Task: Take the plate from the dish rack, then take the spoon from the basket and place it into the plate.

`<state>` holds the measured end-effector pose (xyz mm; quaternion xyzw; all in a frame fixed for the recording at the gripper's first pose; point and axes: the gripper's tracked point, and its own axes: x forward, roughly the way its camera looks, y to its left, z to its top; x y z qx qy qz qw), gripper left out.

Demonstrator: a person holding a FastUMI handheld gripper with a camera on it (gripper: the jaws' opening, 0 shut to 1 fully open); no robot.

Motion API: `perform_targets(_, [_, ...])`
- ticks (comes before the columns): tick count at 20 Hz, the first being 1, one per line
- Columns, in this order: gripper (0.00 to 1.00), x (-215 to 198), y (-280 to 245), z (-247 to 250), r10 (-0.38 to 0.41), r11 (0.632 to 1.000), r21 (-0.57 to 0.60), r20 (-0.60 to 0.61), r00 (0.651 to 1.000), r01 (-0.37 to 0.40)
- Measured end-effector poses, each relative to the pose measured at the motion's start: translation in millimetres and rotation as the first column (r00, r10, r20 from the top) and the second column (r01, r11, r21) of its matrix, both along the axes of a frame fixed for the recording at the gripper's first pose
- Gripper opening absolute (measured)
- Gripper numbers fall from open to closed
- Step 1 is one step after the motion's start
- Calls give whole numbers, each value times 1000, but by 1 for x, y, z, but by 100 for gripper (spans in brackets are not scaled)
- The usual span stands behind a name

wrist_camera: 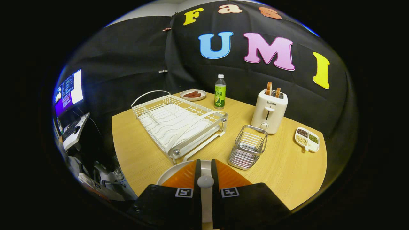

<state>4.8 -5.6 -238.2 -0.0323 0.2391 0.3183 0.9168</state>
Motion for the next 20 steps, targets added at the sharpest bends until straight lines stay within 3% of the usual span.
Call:
perform_targets(7, [19,-5,-3,-16,-21,1000,1,-100,995,22])
perform_targets(11, [26,-2,-5,-9,-37,998,45,-135,990,43])
perform_targets(15, [100,9,-10,17,-82,990,105,-126,989,95])
perform_targets(20, [99,32,-27,91,-193,963,190,-10,981,191])
